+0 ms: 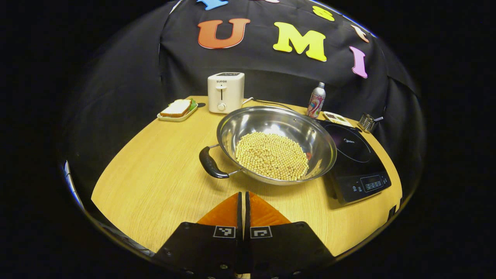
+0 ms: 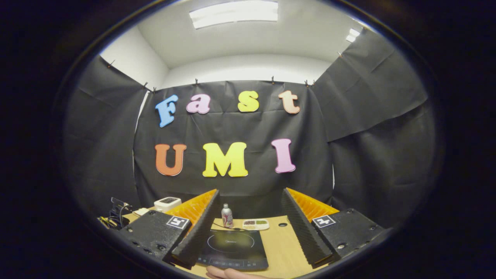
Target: First push the handle of the pot to place it horizontally, then grasp the pot with both hands and set it on the induction cooktop.
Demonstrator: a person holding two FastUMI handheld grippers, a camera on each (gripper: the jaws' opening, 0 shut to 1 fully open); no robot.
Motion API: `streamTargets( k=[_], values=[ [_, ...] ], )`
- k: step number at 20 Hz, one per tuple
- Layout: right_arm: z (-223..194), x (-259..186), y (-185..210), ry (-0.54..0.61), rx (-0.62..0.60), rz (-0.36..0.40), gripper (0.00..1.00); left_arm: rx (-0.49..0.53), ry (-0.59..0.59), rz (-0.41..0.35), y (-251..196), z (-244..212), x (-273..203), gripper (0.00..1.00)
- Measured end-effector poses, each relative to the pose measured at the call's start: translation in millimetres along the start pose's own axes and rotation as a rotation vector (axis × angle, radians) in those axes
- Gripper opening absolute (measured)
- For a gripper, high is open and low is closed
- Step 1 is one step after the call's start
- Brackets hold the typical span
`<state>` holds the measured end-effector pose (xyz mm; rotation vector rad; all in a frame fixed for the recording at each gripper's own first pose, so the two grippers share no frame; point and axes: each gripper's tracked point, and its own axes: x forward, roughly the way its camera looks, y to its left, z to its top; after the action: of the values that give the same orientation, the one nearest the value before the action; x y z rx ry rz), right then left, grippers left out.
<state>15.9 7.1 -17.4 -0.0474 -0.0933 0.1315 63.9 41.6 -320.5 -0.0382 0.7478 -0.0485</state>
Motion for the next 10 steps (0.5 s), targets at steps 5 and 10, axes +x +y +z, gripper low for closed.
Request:
streamTargets(
  k=[5,10],
  values=[
    [1,16,-10,-0.029,-0.010,0.012,0.96,-0.034,0.059,0.029,5,1,24,0.00],
    [-10,23,-20,0.003,0.005,0.053,0.96,-0.101,0.062,0.031,10,12,32,0.00]
  ],
)
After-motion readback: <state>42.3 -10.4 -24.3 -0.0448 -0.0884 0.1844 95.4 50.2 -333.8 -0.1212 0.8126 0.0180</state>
